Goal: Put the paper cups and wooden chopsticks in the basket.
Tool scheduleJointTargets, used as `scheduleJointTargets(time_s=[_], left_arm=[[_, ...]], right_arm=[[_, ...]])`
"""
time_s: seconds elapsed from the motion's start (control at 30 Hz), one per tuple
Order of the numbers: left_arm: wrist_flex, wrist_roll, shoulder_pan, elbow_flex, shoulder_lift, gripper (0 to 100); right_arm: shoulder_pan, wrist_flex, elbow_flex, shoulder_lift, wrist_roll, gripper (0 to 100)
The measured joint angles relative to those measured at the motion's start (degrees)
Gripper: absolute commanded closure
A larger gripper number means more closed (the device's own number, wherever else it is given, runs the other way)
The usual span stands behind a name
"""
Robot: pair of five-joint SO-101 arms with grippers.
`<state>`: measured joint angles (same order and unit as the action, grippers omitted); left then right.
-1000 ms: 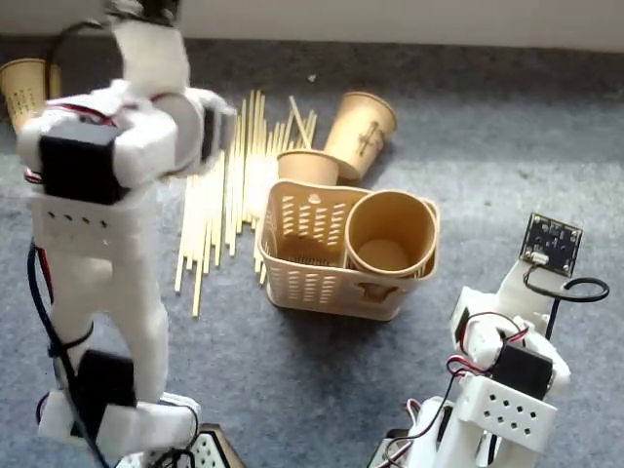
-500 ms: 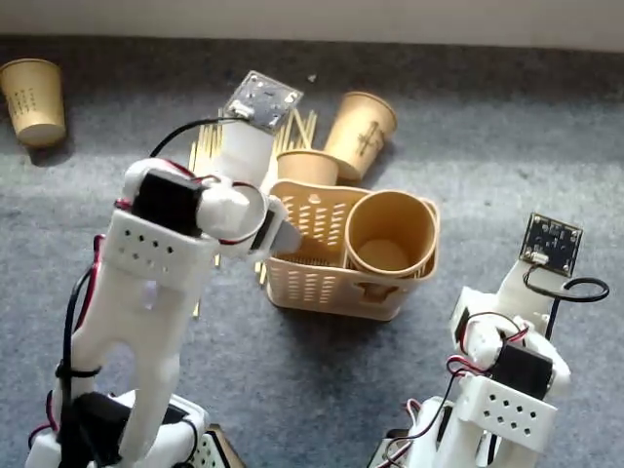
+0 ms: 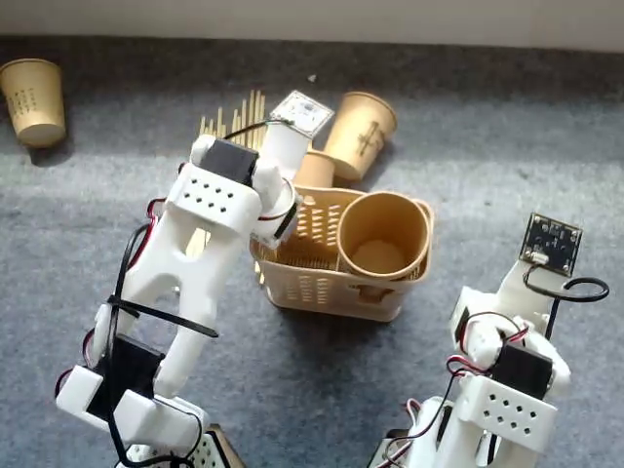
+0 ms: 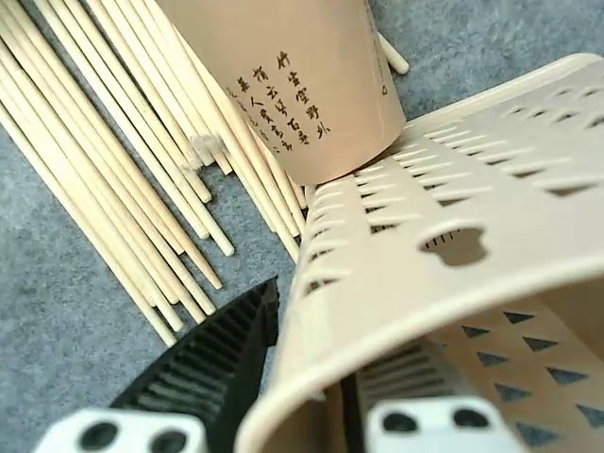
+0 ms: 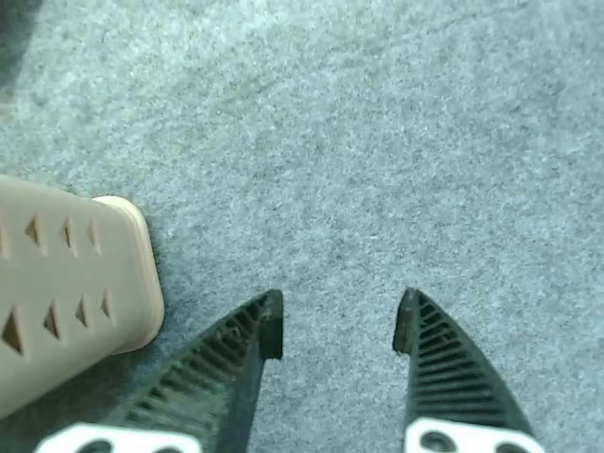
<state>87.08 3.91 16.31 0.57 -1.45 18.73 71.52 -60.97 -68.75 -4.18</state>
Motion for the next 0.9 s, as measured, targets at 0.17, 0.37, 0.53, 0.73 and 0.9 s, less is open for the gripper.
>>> scheduleJointTargets(time_s=[0.17,0.37,0.53,0.73,0.9], left_arm=[[1.2,0.3,0.1,-4.7,1.2,100],[12.0,-0.1,-5.5,-18.9,6.4,100],[13.3,1.1,-12.8,-20.4,8.1,100],[13.5,1.1,-17.5,-19.6,8.1,100],[13.5,2.0,-30.6,-22.2,8.1,100]], right_arm=[[0.0,0.0,0.0,0.0,0.0,79.6],[0.0,0.0,0.0,0.0,0.0,79.6],[0.0,0.0,0.0,0.0,0.0,79.6],[0.0,0.0,0.0,0.0,0.0,79.6],[0.0,0.0,0.0,0.0,0.0,79.6]])
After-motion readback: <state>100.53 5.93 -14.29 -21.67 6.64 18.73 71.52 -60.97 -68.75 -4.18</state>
